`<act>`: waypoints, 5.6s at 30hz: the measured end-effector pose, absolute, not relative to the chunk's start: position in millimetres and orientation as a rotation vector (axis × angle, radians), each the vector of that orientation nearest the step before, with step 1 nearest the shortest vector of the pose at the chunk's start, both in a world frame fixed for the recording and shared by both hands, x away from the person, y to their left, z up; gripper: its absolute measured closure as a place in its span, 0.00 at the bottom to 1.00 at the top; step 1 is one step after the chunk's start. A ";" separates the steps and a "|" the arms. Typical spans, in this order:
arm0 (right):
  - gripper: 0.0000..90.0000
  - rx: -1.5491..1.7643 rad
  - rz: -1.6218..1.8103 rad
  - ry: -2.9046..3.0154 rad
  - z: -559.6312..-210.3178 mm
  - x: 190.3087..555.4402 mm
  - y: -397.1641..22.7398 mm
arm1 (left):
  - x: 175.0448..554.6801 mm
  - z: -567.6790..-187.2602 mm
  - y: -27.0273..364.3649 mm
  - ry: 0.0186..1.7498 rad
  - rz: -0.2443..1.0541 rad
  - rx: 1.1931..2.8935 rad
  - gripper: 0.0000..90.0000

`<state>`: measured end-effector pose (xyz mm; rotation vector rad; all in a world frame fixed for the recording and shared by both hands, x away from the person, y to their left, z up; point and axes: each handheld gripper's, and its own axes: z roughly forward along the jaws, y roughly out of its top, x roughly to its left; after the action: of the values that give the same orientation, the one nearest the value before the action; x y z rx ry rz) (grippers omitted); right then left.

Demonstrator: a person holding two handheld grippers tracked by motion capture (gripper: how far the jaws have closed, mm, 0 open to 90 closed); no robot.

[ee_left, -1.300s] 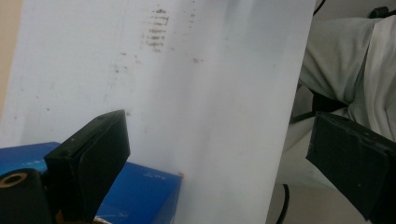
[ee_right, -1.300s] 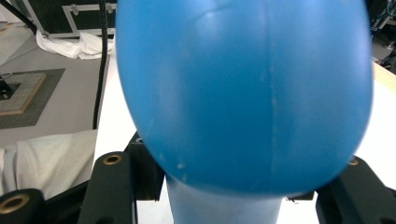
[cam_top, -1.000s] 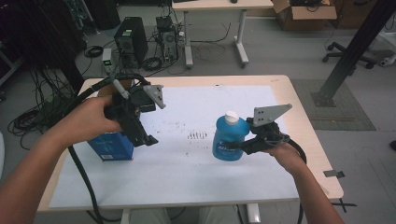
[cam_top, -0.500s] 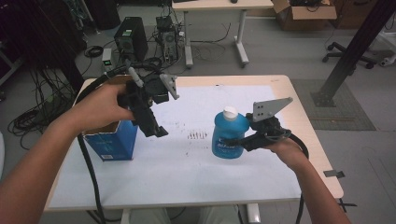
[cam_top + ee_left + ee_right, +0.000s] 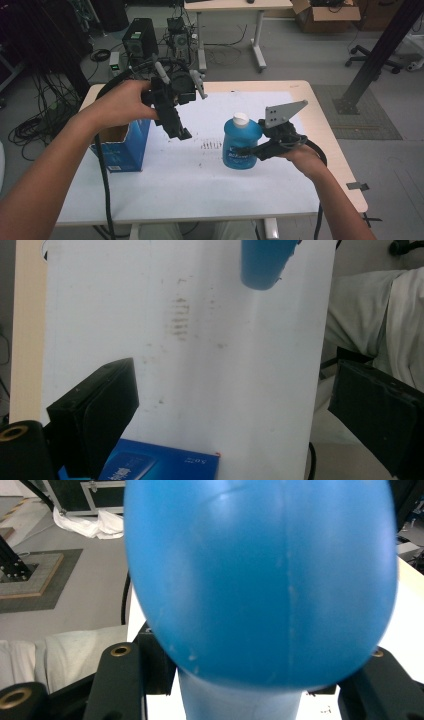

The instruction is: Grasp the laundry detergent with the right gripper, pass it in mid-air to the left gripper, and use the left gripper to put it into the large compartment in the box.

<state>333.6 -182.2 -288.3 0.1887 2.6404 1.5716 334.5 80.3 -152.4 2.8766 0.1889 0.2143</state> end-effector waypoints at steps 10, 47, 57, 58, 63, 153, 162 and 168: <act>0.49 0.150 1.573 2.665 -287.7 335.5 -170.6 | 338.1 -151.6 65.8 0.144 0.180 2.890 0.06; 0.49 0.054 1.571 2.727 -295.6 346.9 -129.5 | 332.2 -153.2 36.5 0.028 0.130 2.922 0.06; 0.49 0.041 1.568 2.732 -295.2 347.4 -126.1 | 332.3 -154.3 27.4 0.006 0.123 2.922 0.06; 0.49 0.039 1.567 2.732 -295.3 347.3 -125.9 | 332.3 -154.5 26.6 0.008 0.121 2.924 0.06; 0.49 0.035 1.568 2.734 -295.5 347.3 -124.7 | 333.3 -156.9 22.7 0.004 0.117 2.931 0.06; 0.49 0.026 1.577 2.744 -297.5 345.7 -124.5 | 334.3 -189.7 7.3 -0.050 0.108 2.995 0.41; 0.48 0.006 1.593 2.735 -296.2 344.2 -125.3 | 329.3 -185.5 6.2 -0.045 0.130 2.990 0.42; 0.26 0.069 1.611 2.708 -294.9 343.8 -137.4 | 329.0 -179.2 10.2 -0.007 0.151 3.005 0.42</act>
<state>343.8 -137.4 -294.9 0.0691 2.7078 1.6105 329.0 10.2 -179.2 3.0051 -0.0072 0.1506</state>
